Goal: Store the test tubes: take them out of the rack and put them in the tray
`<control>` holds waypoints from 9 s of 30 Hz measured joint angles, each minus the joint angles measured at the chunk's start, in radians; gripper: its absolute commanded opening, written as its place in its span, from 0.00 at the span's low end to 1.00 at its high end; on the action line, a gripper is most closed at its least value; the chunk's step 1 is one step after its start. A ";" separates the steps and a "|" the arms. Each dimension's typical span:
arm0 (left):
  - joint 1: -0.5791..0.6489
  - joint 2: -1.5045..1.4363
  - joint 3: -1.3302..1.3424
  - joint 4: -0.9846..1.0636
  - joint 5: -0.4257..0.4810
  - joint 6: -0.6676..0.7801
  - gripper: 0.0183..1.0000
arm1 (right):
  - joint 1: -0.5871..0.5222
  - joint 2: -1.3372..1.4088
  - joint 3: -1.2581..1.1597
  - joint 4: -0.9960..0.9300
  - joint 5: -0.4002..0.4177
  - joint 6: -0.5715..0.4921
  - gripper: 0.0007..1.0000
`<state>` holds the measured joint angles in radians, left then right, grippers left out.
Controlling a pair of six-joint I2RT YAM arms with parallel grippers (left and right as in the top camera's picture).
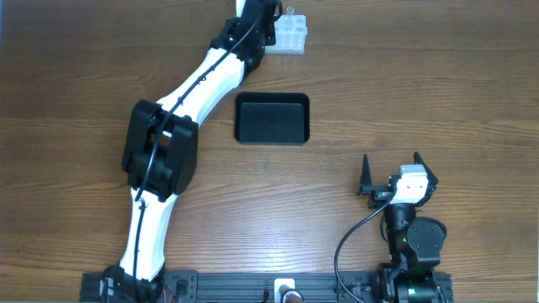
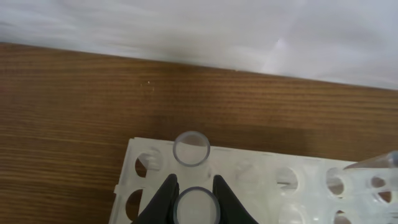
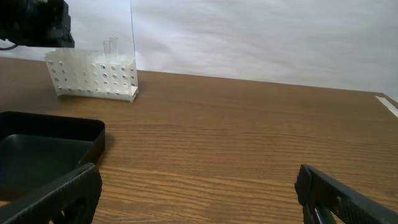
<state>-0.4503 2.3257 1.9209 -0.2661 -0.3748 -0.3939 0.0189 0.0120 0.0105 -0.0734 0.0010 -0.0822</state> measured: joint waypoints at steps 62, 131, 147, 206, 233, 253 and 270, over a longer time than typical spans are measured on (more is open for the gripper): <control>-0.081 -0.142 0.021 -0.853 0.212 -0.262 0.02 | 0.000 0.000 0.000 0.000 0.000 -0.001 0.99; -0.081 -0.042 0.183 -0.873 0.101 -0.219 0.45 | 0.000 0.000 0.000 0.000 0.000 -0.001 0.99; -0.076 -0.027 0.298 -0.431 -0.165 -0.181 0.54 | 0.000 0.000 0.000 0.000 0.000 0.000 0.99; 0.005 0.225 0.445 -0.285 0.001 -0.043 0.07 | 0.000 0.000 0.000 0.000 0.000 0.000 0.99; 0.005 -0.072 0.451 -0.278 0.001 0.036 0.02 | 0.000 0.000 0.000 0.000 0.000 0.000 0.99; -0.058 -0.008 0.490 -0.941 0.168 -0.241 0.02 | 0.000 0.000 0.000 0.000 0.000 0.000 0.99; -0.079 0.098 0.489 -1.074 0.272 -0.282 0.02 | 0.000 0.000 0.000 0.000 0.000 0.000 0.99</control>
<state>-0.5293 2.4241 2.4096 -1.3399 -0.1032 -0.6758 0.0189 0.0120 0.0105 -0.0734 0.0010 -0.0822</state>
